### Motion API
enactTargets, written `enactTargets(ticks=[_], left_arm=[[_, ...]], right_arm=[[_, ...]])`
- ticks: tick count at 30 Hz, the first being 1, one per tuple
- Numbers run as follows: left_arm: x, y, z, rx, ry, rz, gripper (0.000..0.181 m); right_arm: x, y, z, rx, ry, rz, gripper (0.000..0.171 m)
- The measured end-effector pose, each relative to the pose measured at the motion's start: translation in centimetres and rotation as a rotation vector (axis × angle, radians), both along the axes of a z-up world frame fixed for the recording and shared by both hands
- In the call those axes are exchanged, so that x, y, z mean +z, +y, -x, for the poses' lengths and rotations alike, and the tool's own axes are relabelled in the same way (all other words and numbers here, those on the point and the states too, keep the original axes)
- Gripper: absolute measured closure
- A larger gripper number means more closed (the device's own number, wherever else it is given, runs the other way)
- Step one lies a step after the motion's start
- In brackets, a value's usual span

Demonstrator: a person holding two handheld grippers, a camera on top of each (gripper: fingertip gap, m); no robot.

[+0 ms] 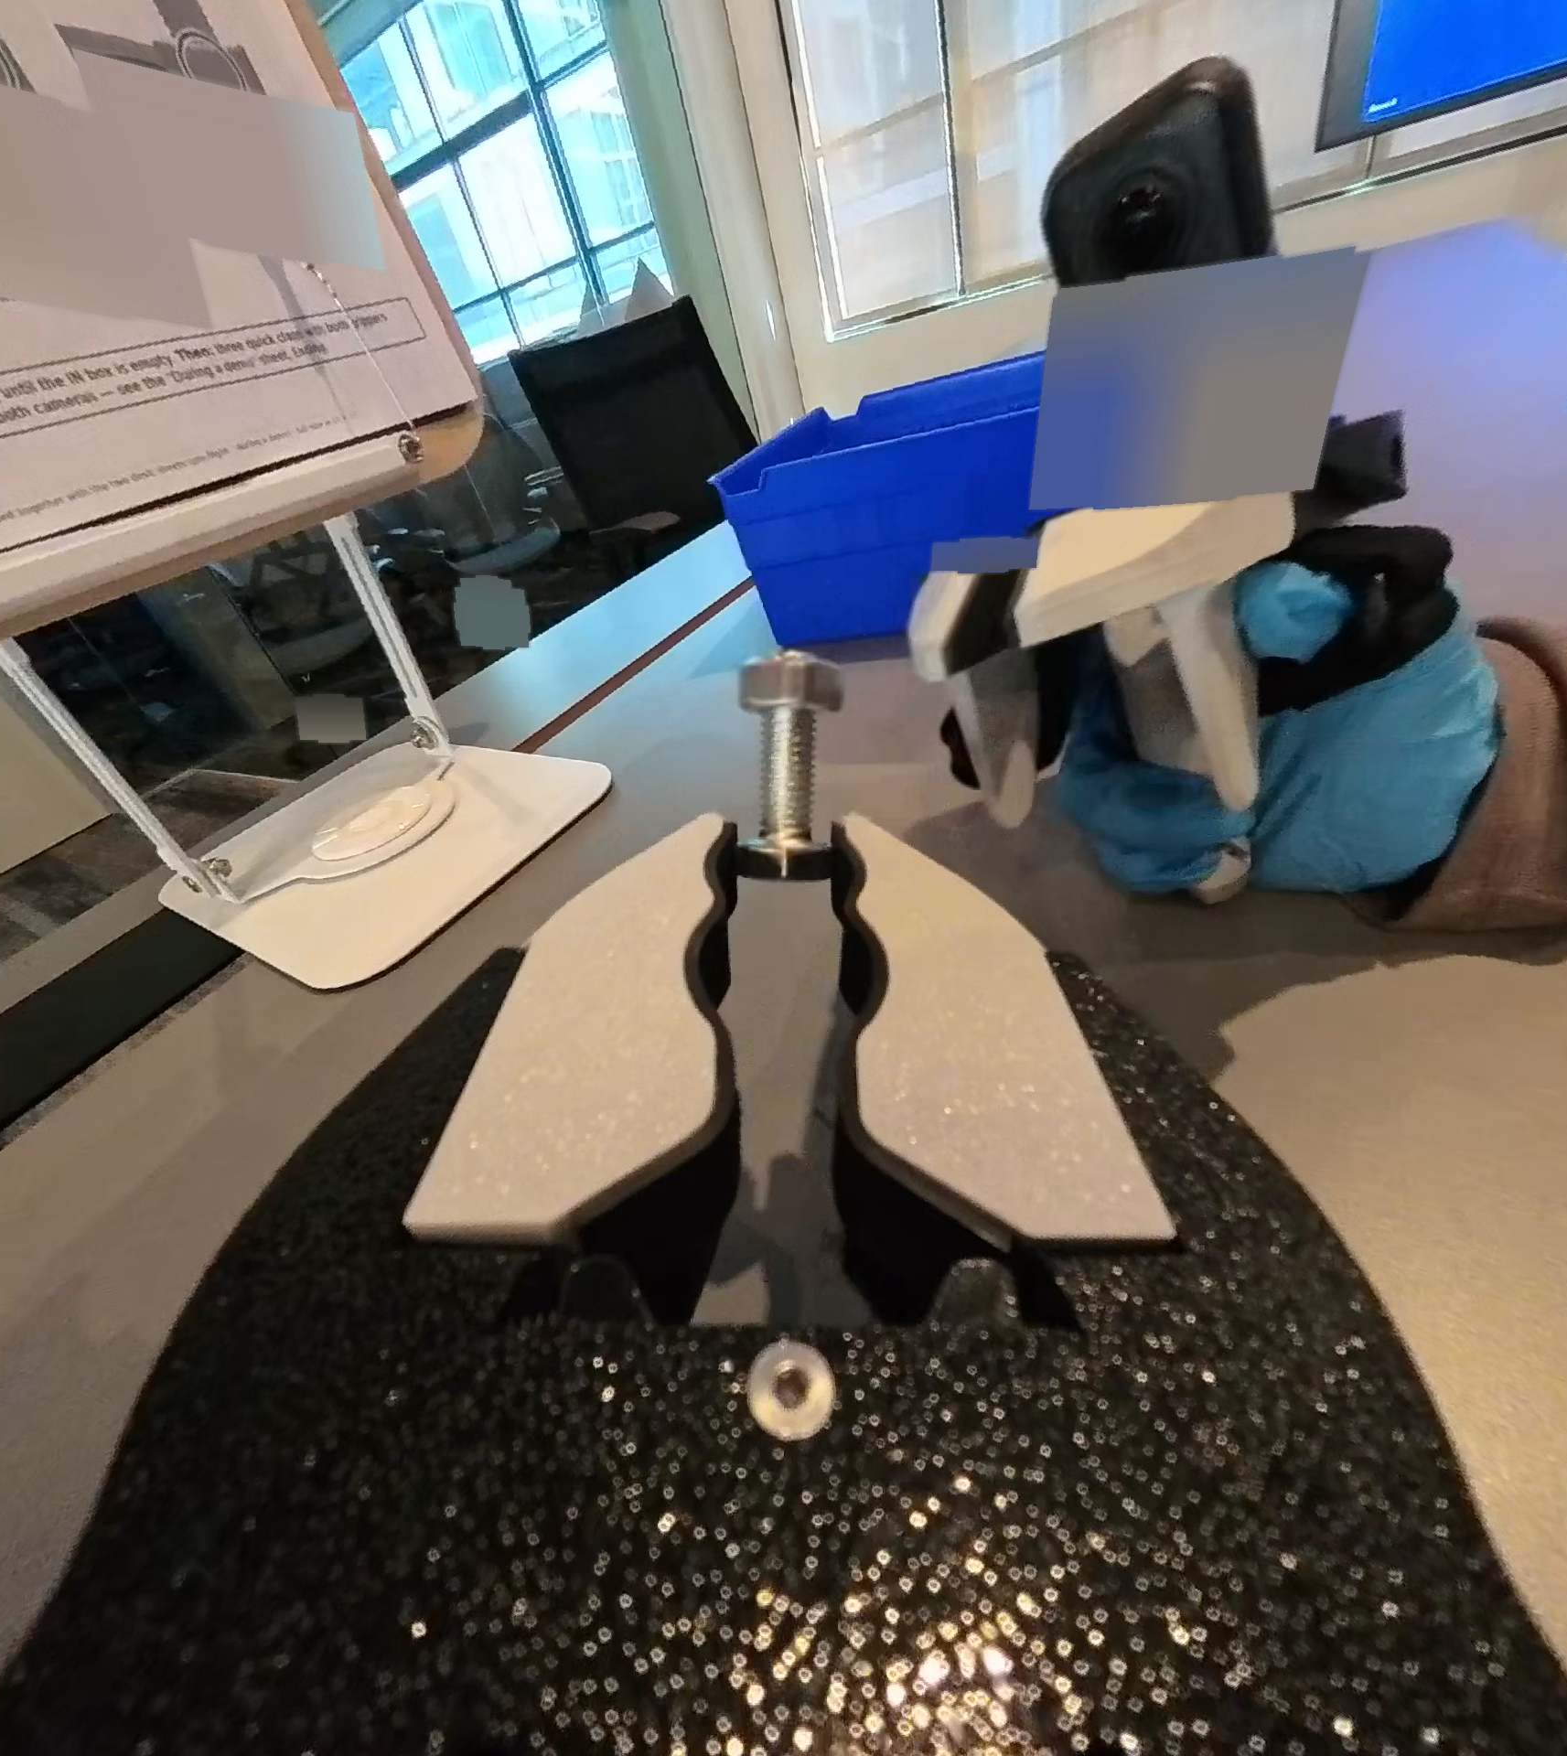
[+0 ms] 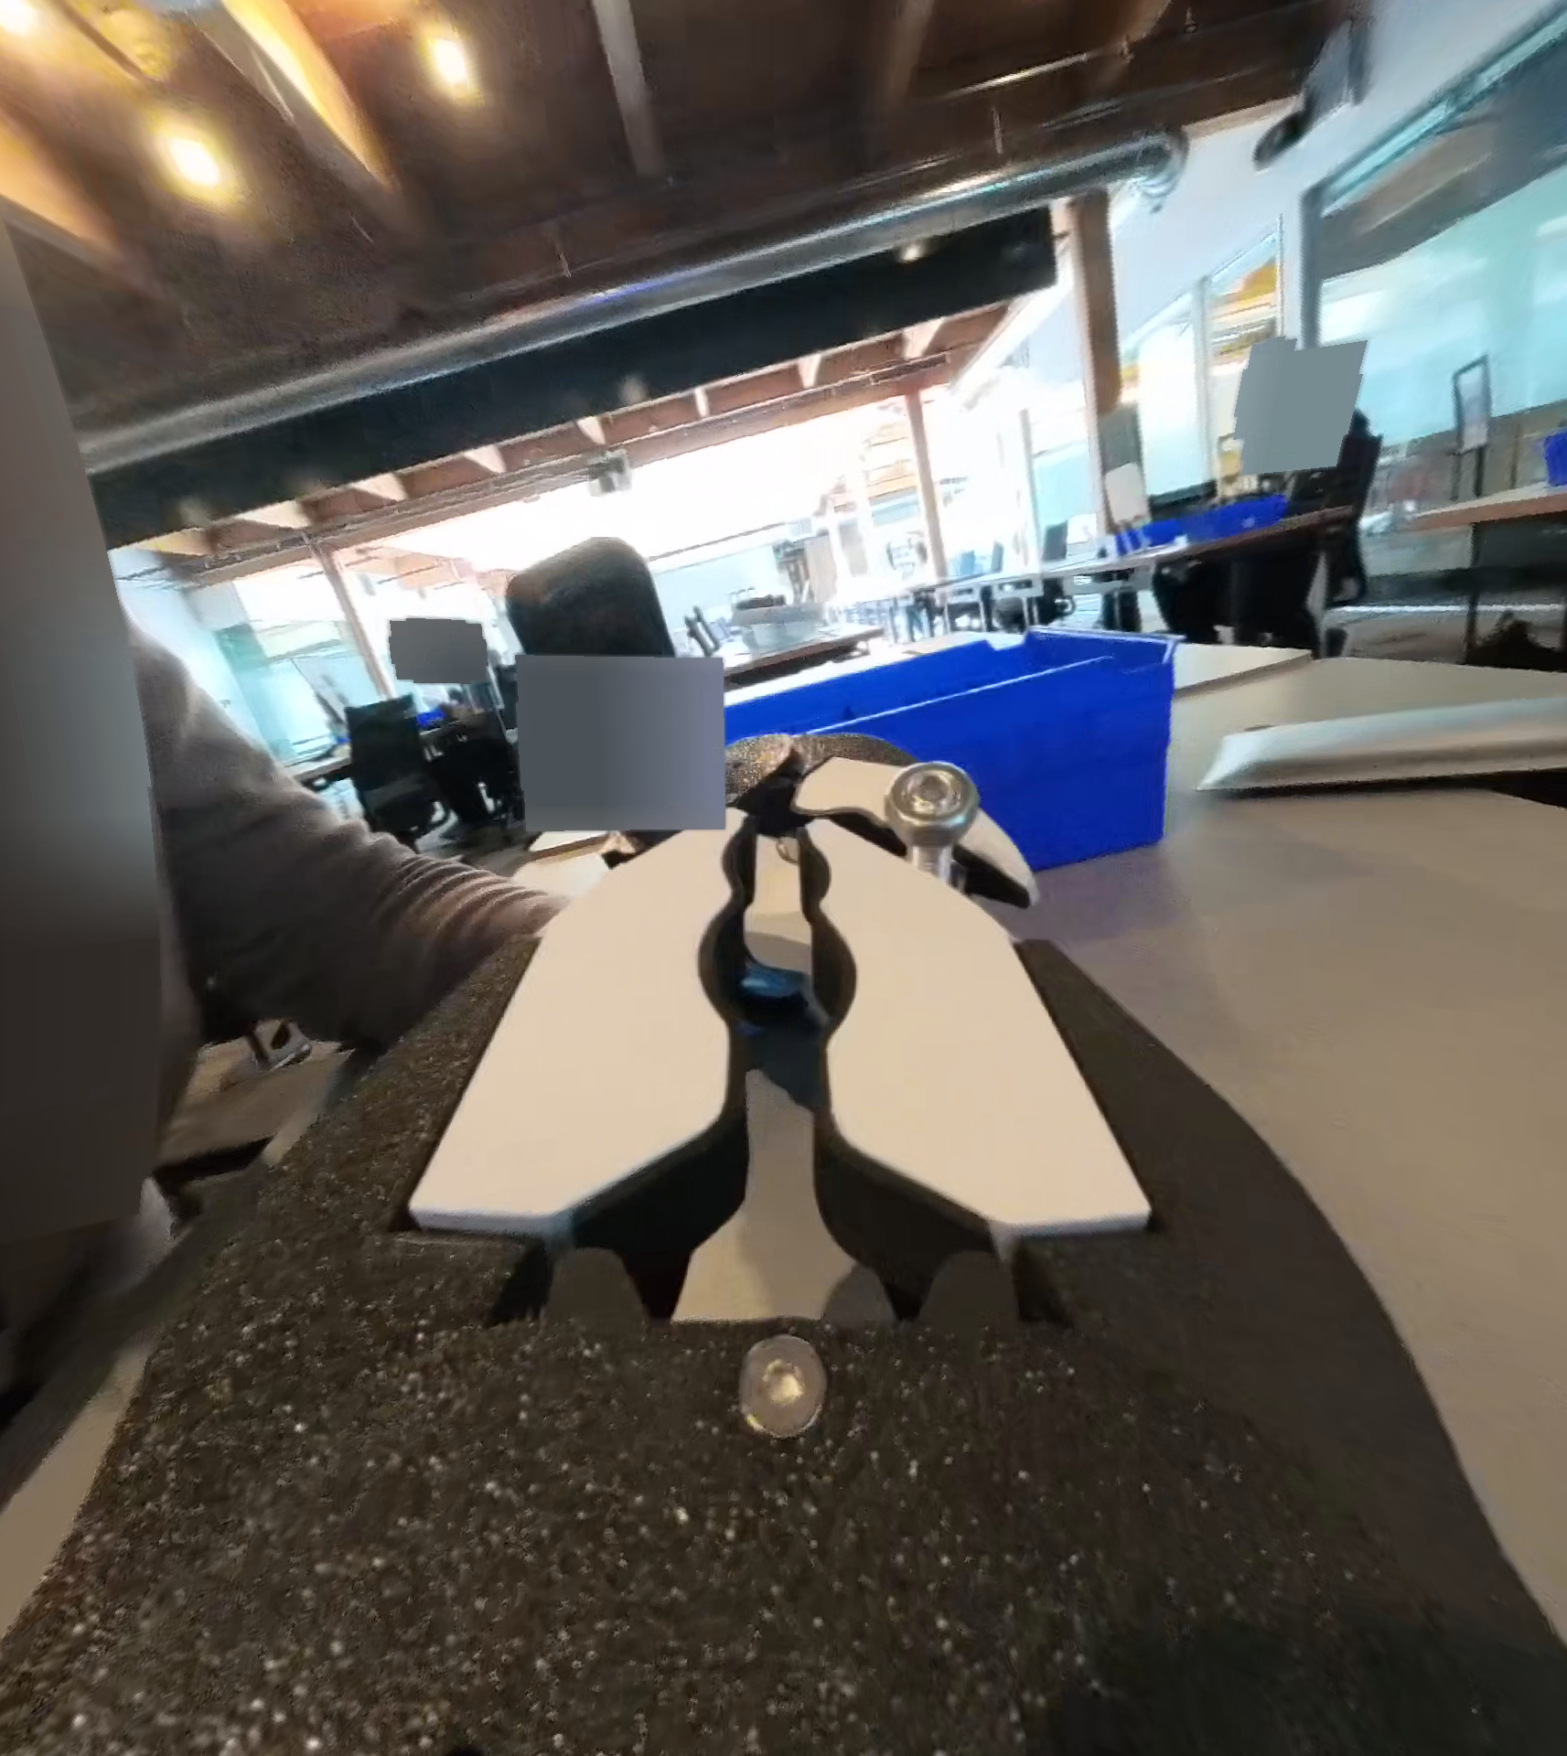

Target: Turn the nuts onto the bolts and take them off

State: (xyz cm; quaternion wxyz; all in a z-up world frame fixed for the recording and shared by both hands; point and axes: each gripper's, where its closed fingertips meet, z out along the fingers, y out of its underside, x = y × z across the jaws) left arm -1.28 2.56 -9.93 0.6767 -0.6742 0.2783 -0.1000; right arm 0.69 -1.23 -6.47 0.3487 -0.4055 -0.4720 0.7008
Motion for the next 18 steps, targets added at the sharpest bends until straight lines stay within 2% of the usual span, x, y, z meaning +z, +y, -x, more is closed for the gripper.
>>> enactTargets(ticks=[2, 9, 10, 12, 13, 15, 18], left_arm=[[0.0, 0.0, 0.0, 0.0, 0.001, 0.002, 0.163], [-0.1, 0.0, -0.1, -0.001, 0.01, 0.001, 0.163], [-0.1, 0.0, -0.1, 0.0, 0.01, 0.001, 0.163], [-0.1, 0.0, -0.1, 0.0, 0.008, 0.0, 0.163], [-0.1, 0.0, -0.1, -0.001, 0.007, 0.001, 0.163], [-0.1, 0.0, -0.1, 0.0, 0.01, 0.001, 0.163], [-0.1, 0.0, -0.1, -0.001, 0.012, 0.001, 0.163]], right_arm=[[0.0, 0.5, 0.0, -0.058, 0.006, -0.013, 0.157], [-0.4, 2.6, 0.9, -0.195, -0.021, 0.015, 0.118], [-0.5, 2.3, 0.9, -0.172, -0.024, 0.019, 0.118], [-0.2, 0.8, 0.3, -0.062, -0.014, 0.012, 0.153], [-0.1, 1.0, 0.2, -0.081, -0.009, 0.005, 0.154], [-0.1, 1.4, 0.2, -0.126, -0.006, -0.005, 0.149], [-0.3, 2.3, 0.8, -0.175, -0.019, 0.019, 0.127]])
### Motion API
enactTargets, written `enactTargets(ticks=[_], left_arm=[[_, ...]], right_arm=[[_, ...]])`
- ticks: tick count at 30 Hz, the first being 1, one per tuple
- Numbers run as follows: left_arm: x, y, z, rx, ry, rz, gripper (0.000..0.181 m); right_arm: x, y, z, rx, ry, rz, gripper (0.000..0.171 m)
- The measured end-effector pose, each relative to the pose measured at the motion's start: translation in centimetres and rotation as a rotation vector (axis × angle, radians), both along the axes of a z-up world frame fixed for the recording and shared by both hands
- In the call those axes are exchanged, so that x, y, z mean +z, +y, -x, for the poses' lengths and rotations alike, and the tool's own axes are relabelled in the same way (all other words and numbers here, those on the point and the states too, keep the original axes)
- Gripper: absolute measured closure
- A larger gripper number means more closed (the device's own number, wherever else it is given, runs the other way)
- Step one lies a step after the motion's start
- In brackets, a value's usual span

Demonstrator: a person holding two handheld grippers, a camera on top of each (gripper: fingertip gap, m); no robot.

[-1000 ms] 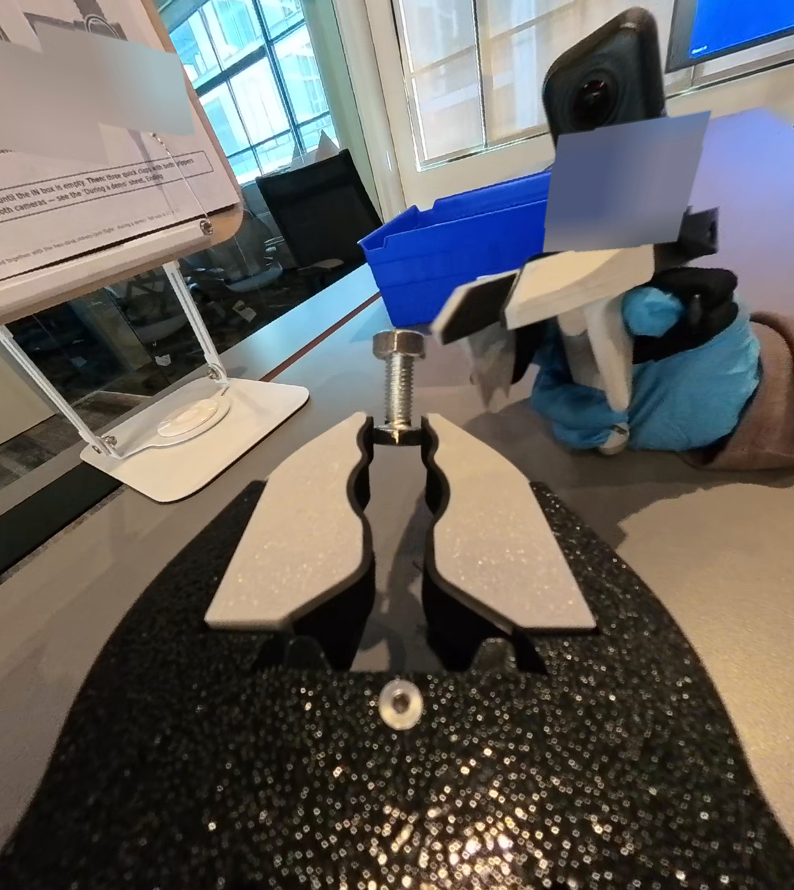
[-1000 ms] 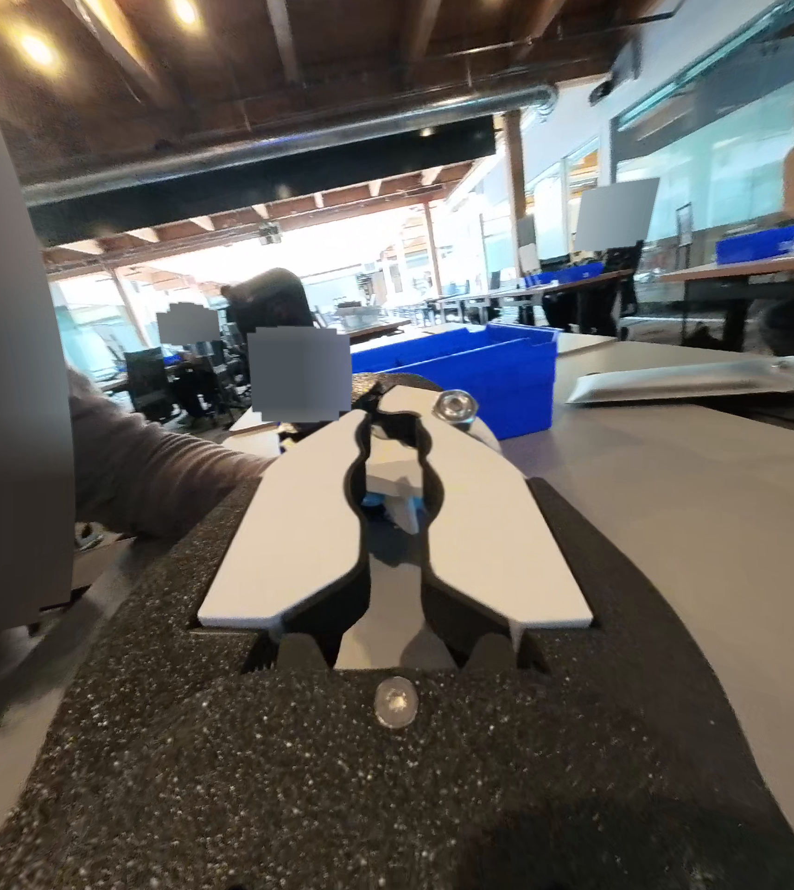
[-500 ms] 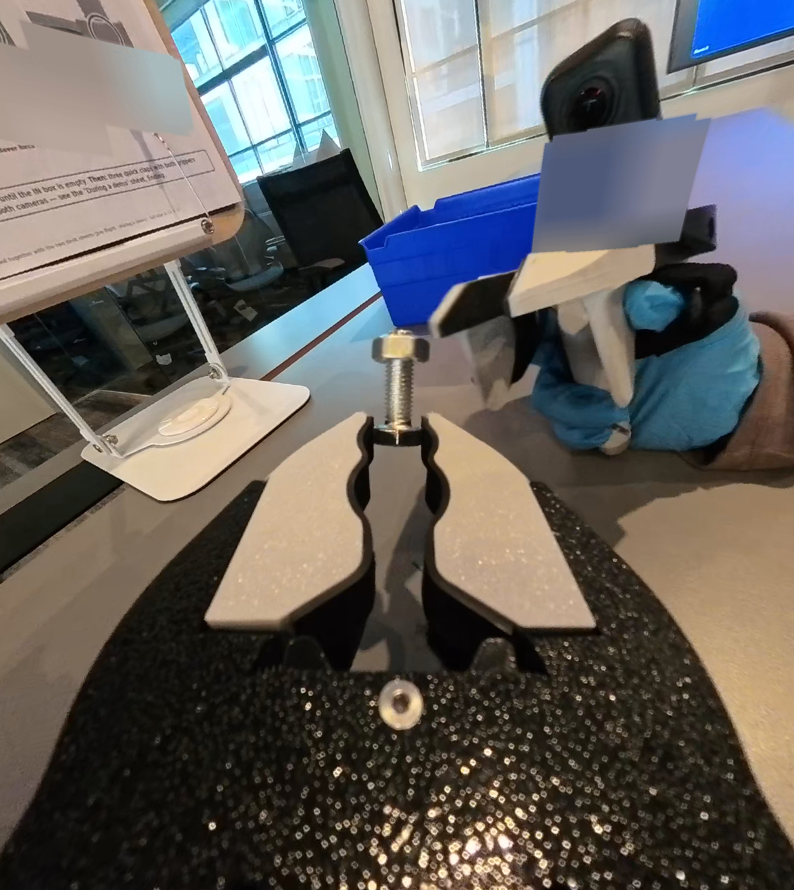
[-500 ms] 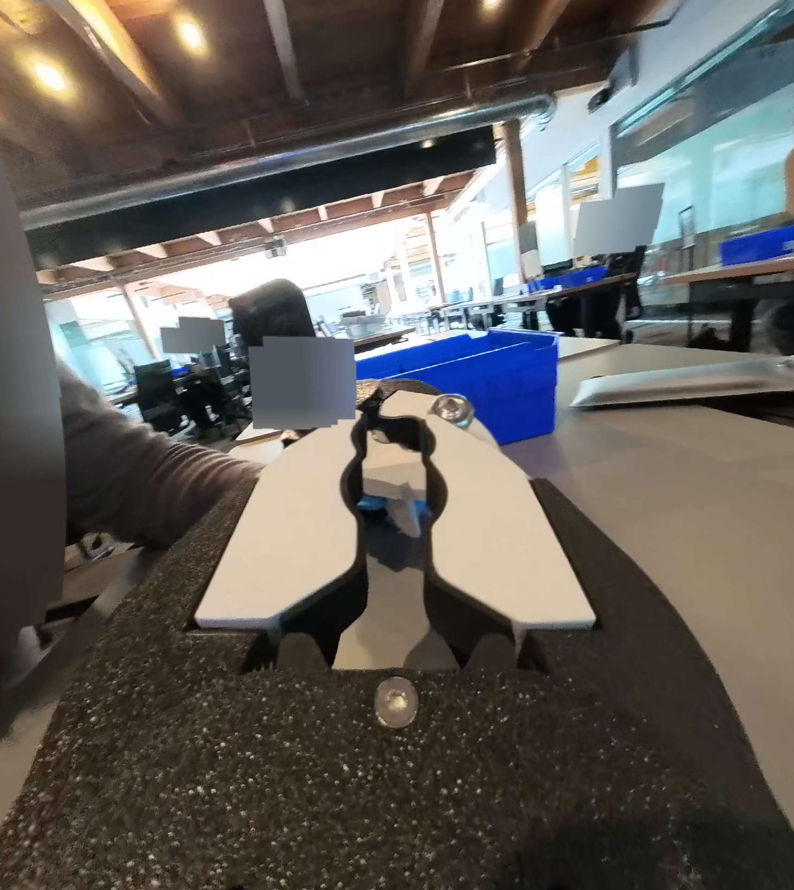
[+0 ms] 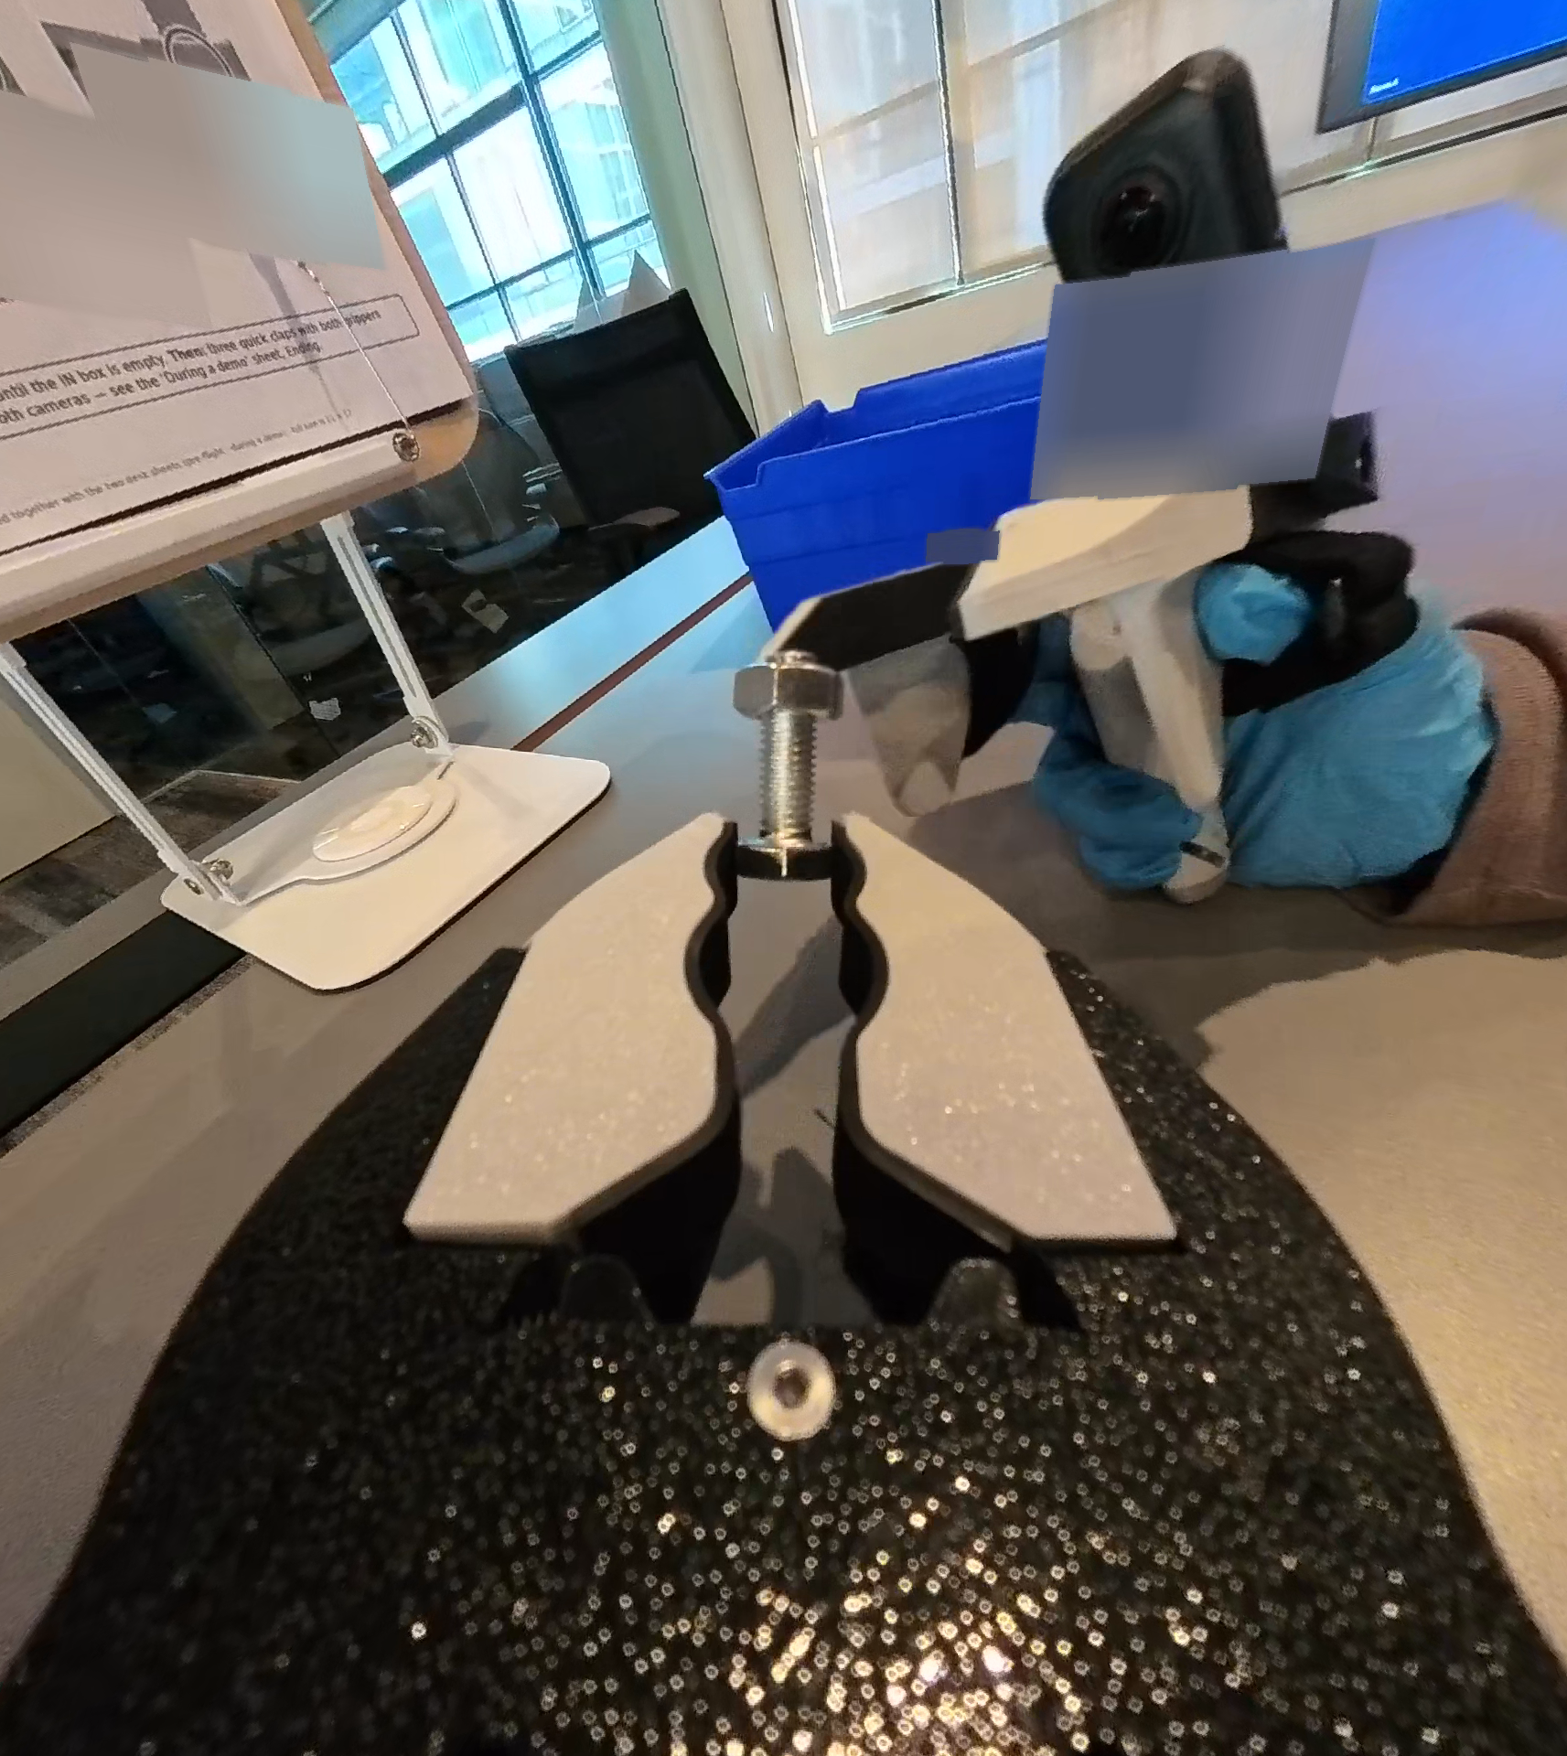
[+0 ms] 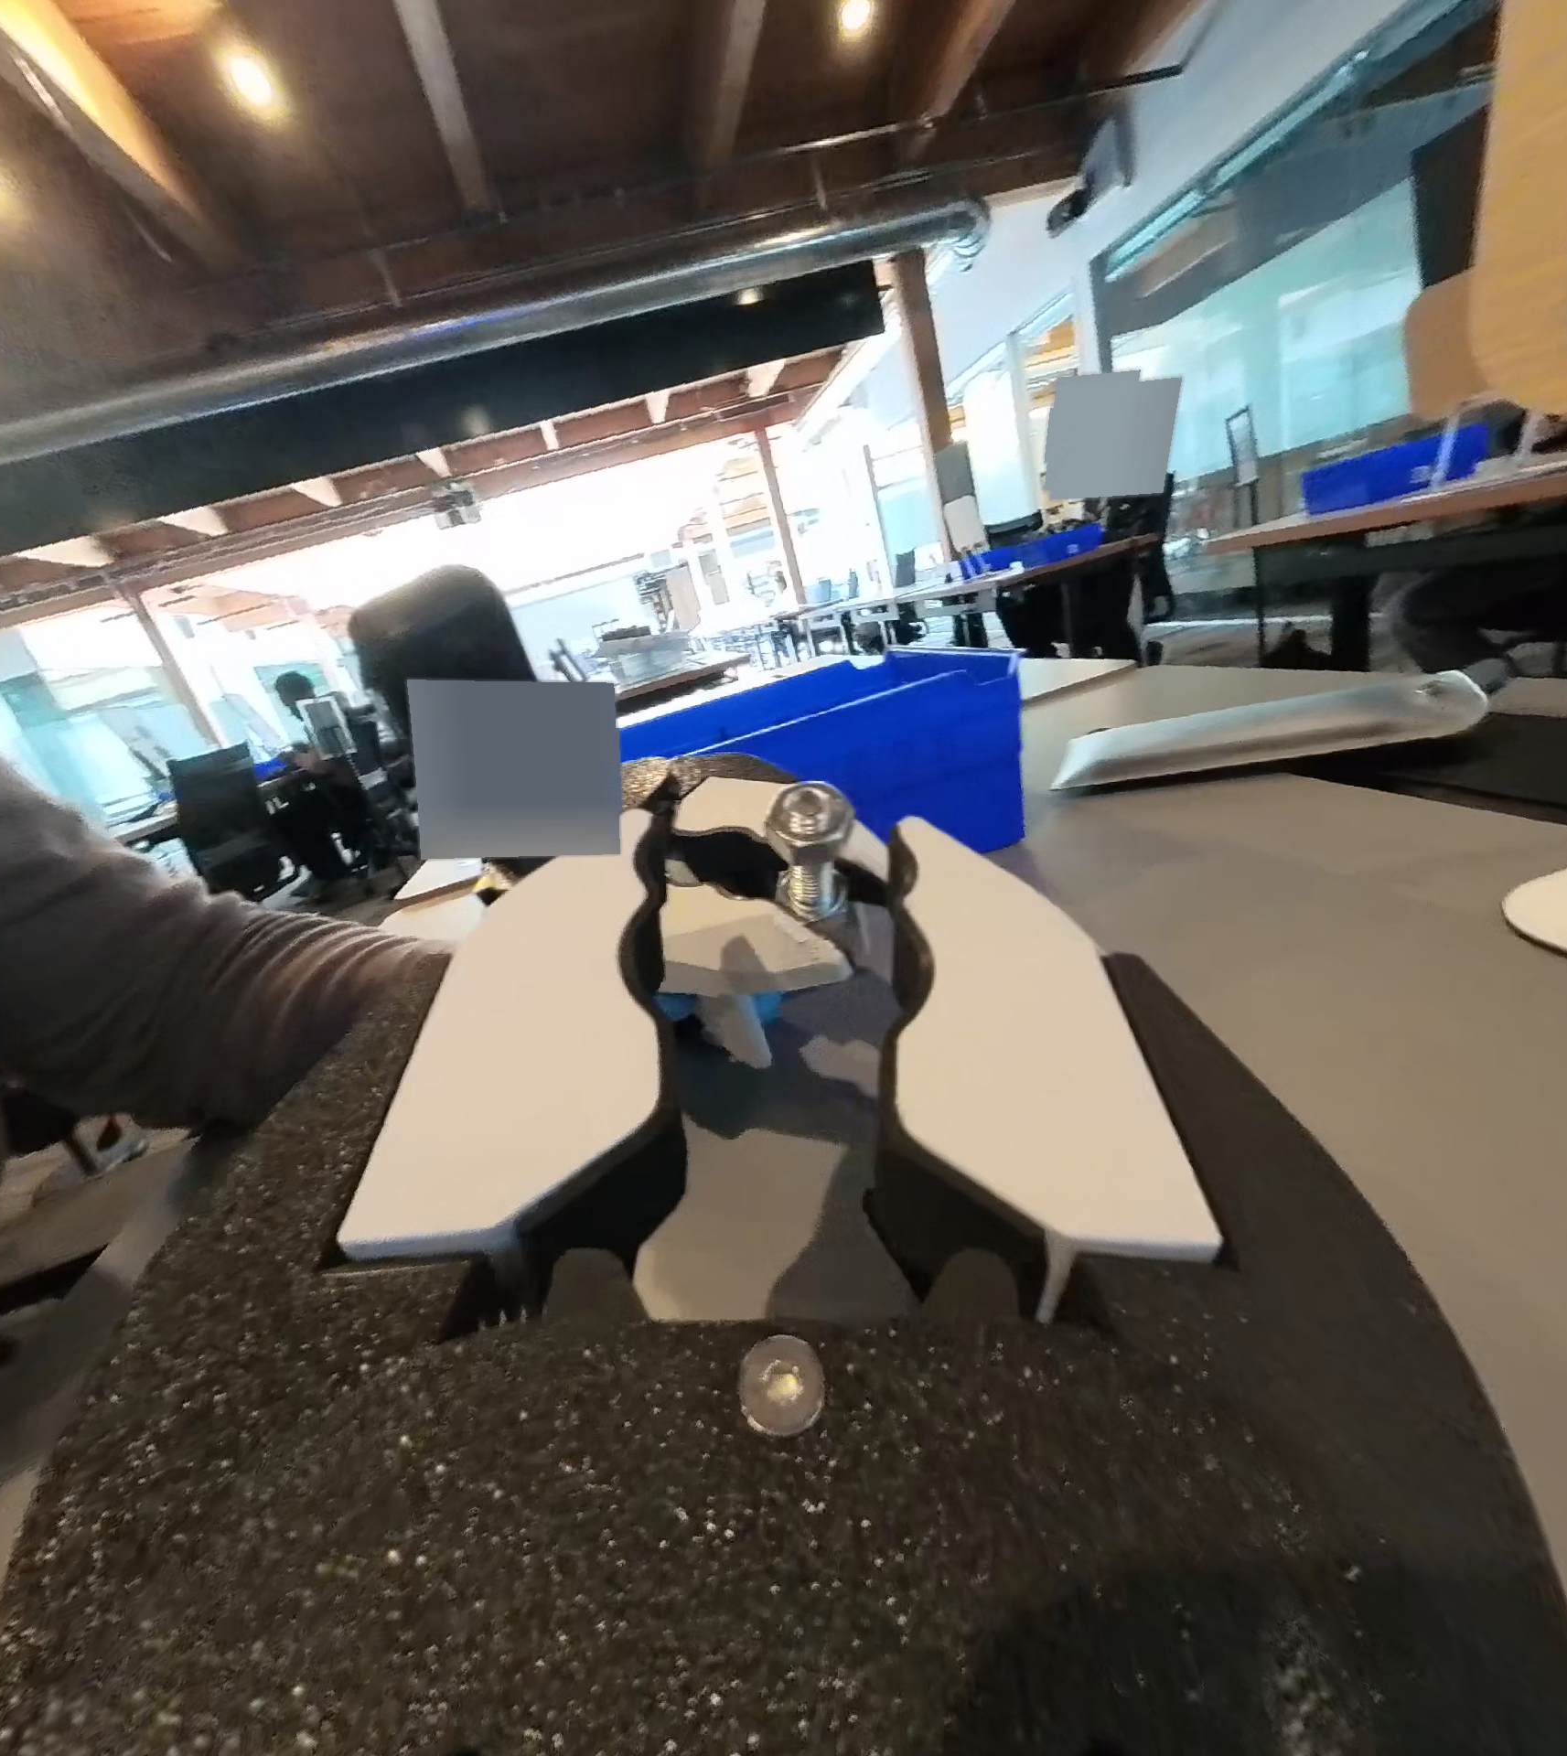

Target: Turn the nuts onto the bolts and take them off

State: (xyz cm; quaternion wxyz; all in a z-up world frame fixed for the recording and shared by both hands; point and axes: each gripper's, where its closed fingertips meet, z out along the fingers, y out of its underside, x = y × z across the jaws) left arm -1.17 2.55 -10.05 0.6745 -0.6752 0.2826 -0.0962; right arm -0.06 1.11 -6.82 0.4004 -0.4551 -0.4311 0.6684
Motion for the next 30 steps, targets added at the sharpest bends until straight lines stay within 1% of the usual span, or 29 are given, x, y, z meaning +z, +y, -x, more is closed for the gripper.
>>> enactTargets(ticks=[1, 2, 3, 4, 5, 6, 8, 9, 10, 15, 17, 18, 19, 20, 21, 23, 26, 28, 29, 30], left_arm=[[0.0, 0.0, 0.0, 0.0, -0.001, 0.0, 0.163], [0.0, 0.0, 0.0, 0.001, -0.001, -0.001, 0.163], [0.0, 0.0, 0.0, 0.0, -0.002, -0.001, 0.163], [0.0, 0.0, 0.0, 0.0, -0.003, -0.001, 0.163], [0.0, 0.0, 0.0, 0.0, -0.002, -0.001, 0.163], [0.0, 0.0, 0.0, 0.0, -0.001, -0.001, 0.163], [0.1, 0.1, 0.2, 0.009, -0.009, -0.001, 0.163], [0.1, 0.0, 0.2, 0.001, -0.016, 0.002, 0.163], [0.1, 0.0, 0.2, 0.004, -0.019, 0.003, 0.163], [0.0, 0.0, 0.0, 0.001, 0.001, 0.001, 0.163], [0.0, 0.0, 0.0, 0.002, 0.004, 0.0, 0.163], [0.0, 0.0, 0.0, 0.003, 0.002, 0.0, 0.163], [0.0, 0.0, 0.0, 0.002, -0.002, -0.002, 0.163], [0.1, 0.0, 0.1, 0.006, -0.009, -0.003, 0.163], [0.1, 0.0, 0.2, 0.004, -0.014, 0.002, 0.163], [0.1, 0.1, 0.2, 0.005, -0.015, 0.003, 0.163], [0.0, 0.0, 0.1, 0.004, -0.003, 0.003, 0.163], [0.0, 0.0, 0.0, 0.004, 0.002, 0.002, 0.163], [0.0, 0.0, 0.0, 0.004, 0.002, 0.002, 0.163], [0.0, 0.0, 0.0, 0.004, 0.001, 0.002, 0.163]], right_arm=[[-0.1, 0.1, 0.1, -0.004, -0.008, 0.007, 0.123], [-0.1, -0.2, 0.0, 0.029, -0.008, 0.015, 0.129], [0.1, -1.3, -0.4, 0.108, 0.003, 0.007, 0.154], [0.1, -1.7, -0.6, 0.136, 0.0, -0.001, 0.163], [0.0, -1.7, -0.5, 0.125, -0.009, -0.013, 0.164], [-0.1, -1.6, -0.3, 0.111, -0.02, -0.019, 0.162], [-0.3, -1.0, 0.0, 0.054, -0.025, -0.031, 0.148], [-0.2, -0.5, 0.2, 0.01, -0.02, -0.03, 0.133], [-0.2, -0.1, 0.1, -0.016, -0.014, -0.026, 0.128], [0.0, 0.4, 0.1, -0.027, 0.0, 0.002, 0.121], [-0.2, 0.3, 0.4, -0.022, -0.013, -0.005, 0.115], [-0.3, 0.0, 0.4, -0.002, -0.02, -0.004, 0.116], [-0.2, -1.1, 0.1, 0.083, -0.016, -0.002, 0.135], [0.0, -1.8, -0.3, 0.145, -0.011, 0.005, 0.149], [0.1, -1.9, -0.4, 0.151, -0.002, 0.006, 0.152], [0.1, -1.5, -0.4, 0.117, -0.001, 0.001, 0.148], [0.1, -0.6, -0.1, 0.046, -0.005, 0.007, 0.131], [-0.1, 0.1, 0.2, -0.003, -0.012, 0.008, 0.126], [-0.3, 0.2, 0.3, -0.011, -0.017, 0.006, 0.121], [-0.3, -0.1, 0.3, 0.011, -0.017, 0.007, 0.12]])
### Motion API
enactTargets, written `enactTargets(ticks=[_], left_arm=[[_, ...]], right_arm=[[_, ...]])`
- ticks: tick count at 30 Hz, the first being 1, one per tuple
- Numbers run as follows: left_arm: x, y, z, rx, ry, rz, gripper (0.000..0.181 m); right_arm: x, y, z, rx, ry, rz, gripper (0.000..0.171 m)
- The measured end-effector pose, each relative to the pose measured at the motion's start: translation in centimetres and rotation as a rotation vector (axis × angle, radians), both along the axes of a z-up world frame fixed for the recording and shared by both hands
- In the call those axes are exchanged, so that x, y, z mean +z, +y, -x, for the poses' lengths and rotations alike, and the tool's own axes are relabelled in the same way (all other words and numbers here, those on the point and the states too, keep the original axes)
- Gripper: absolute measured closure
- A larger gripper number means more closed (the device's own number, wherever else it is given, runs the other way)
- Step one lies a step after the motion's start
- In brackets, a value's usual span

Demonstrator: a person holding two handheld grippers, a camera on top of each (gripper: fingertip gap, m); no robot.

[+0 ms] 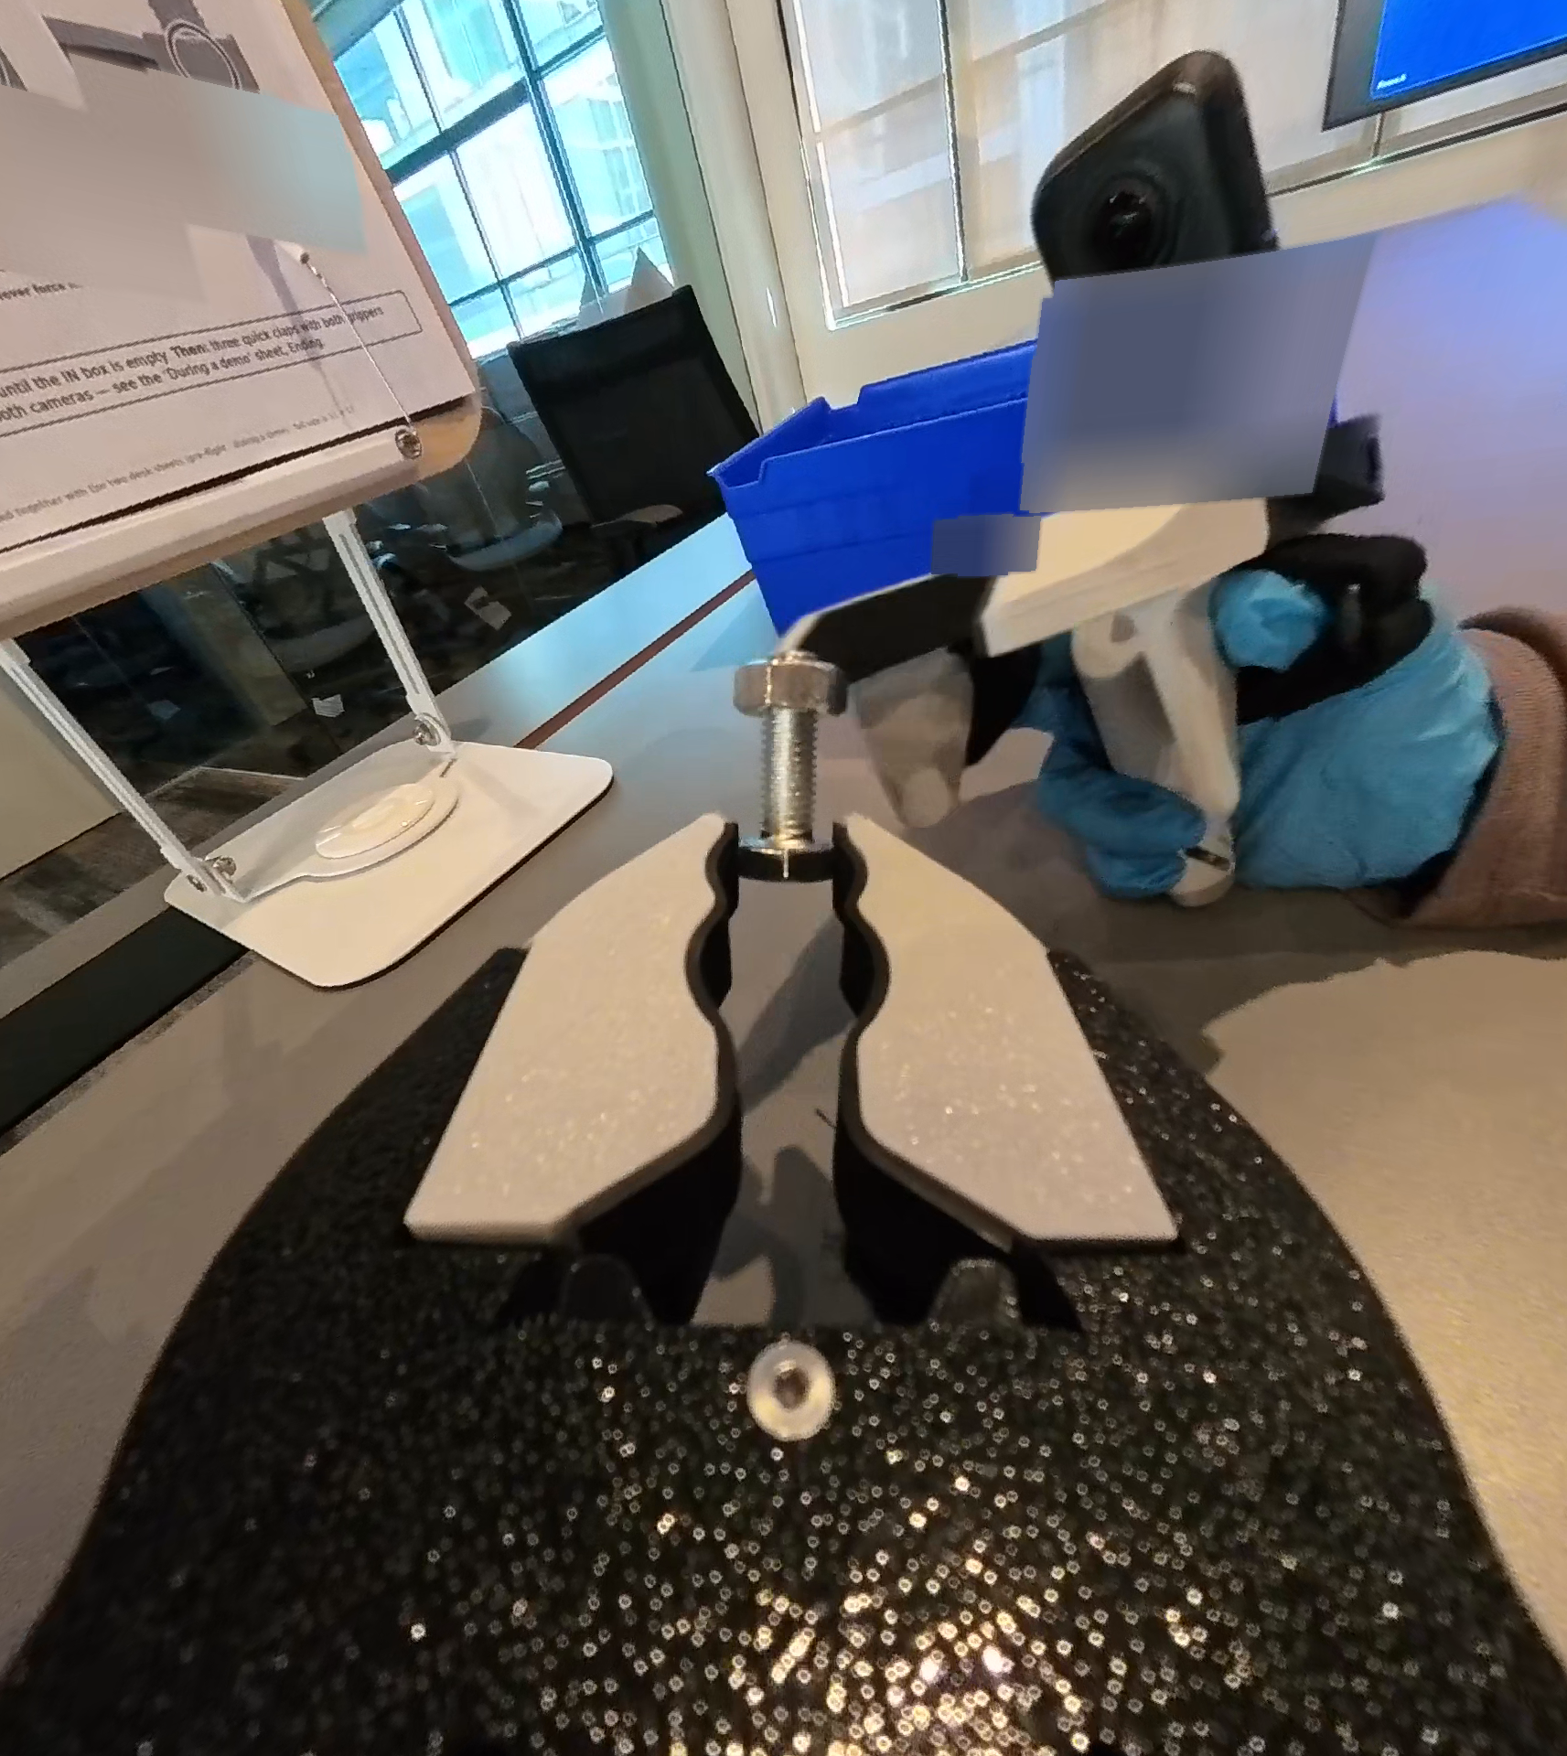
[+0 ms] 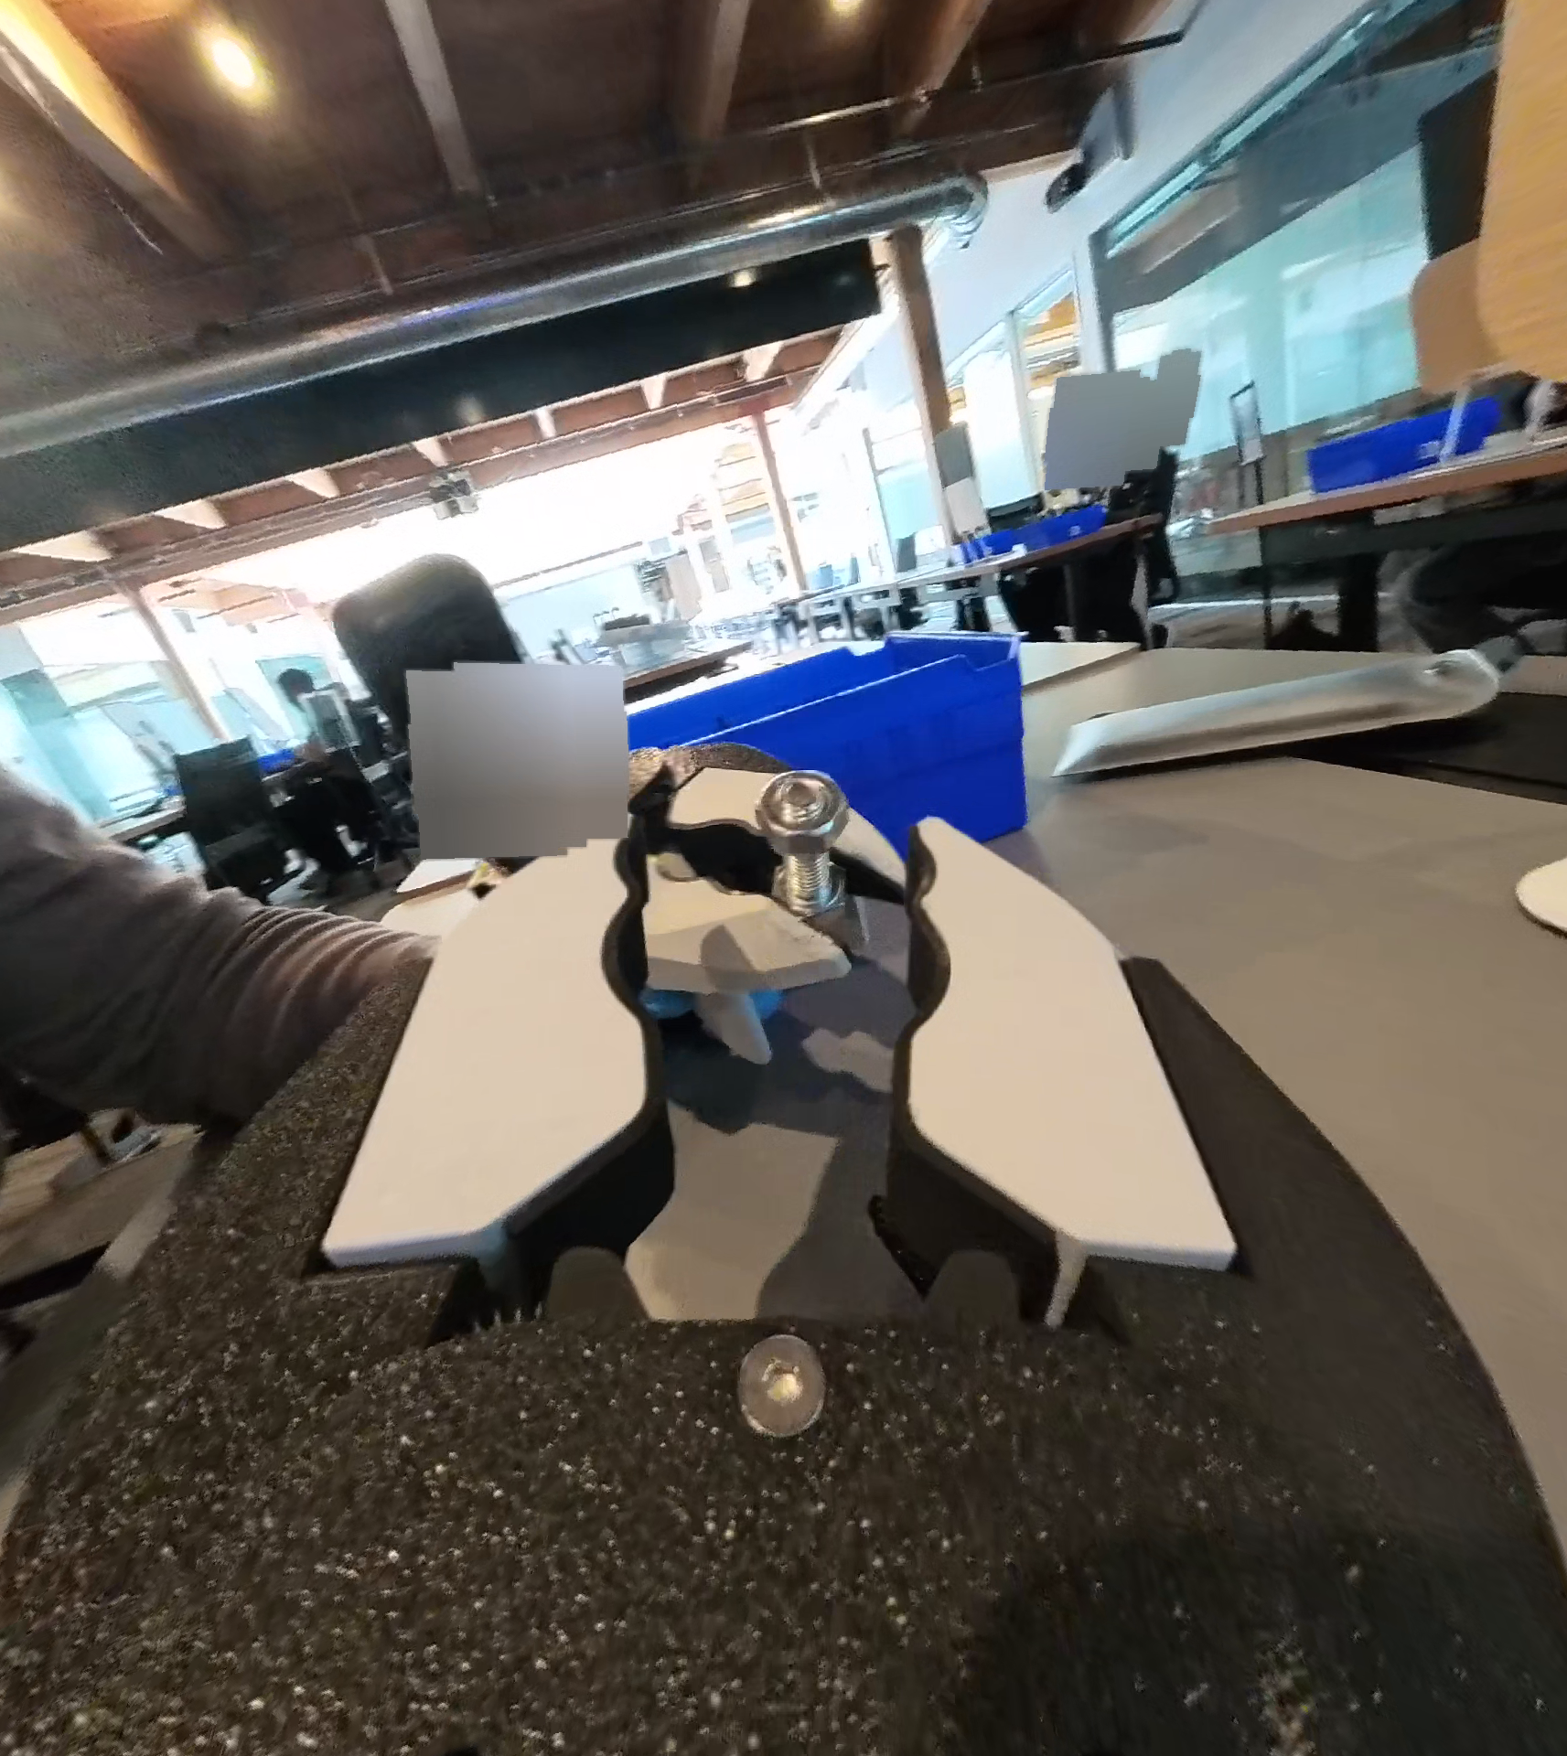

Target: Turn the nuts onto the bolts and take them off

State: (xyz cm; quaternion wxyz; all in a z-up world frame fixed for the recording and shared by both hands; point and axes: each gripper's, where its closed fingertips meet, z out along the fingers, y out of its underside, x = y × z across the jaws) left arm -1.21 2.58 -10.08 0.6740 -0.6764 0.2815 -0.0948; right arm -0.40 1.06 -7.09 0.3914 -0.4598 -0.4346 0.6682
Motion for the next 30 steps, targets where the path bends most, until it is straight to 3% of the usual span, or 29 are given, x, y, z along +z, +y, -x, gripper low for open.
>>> enactTargets(ticks=[2, 3, 13, 15, 17, 25, 26, 28, 30], left_arm=[[0.1, 0.0, 0.1, 0.001, -0.006, -0.002, 0.163], [0.1, 0.0, 0.1, 0.001, -0.008, 0.0, 0.163], [0.0, 0.0, 0.0, 0.0, -0.001, 0.002, 0.163], [0.0, 0.0, 0.0, 0.001, -0.002, 0.001, 0.163], [0.0, 0.0, 0.0, 0.0, -0.002, 0.002, 0.163], [0.0, 0.0, 0.0, 0.001, 0.0, 0.003, 0.163], [0.0, 0.0, 0.0, 0.0, 0.0, 0.003, 0.163], [0.0, 0.0, 0.1, 0.002, -0.004, 0.0, 0.163], [0.0, 0.0, 0.1, 0.001, -0.005, 0.005, 0.163]], right_arm=[[0.3, -1.7, -0.7, 0.132, 0.013, -0.001, 0.15], [0.5, -2.0, -1.0, 0.152, 0.022, -0.004, 0.156], [0.1, 0.1, 0.0, -0.01, 0.006, -0.007, 0.124], [0.4, -1.7, -0.7, 0.127, 0.014, -0.005, 0.154], [0.5, -1.9, -0.9, 0.134, 0.022, -0.013, 0.159], [0.1, 0.5, 0.1, -0.032, 0.018, 0.001, 0.119], [0.0, 0.0, 0.1, 0.001, 0.008, 0.004, 0.125], [0.3, -1.7, -0.7, 0.138, 0.012, 0.004, 0.154], [0.5, -1.4, -0.9, 0.101, 0.029, -0.01, 0.155]])
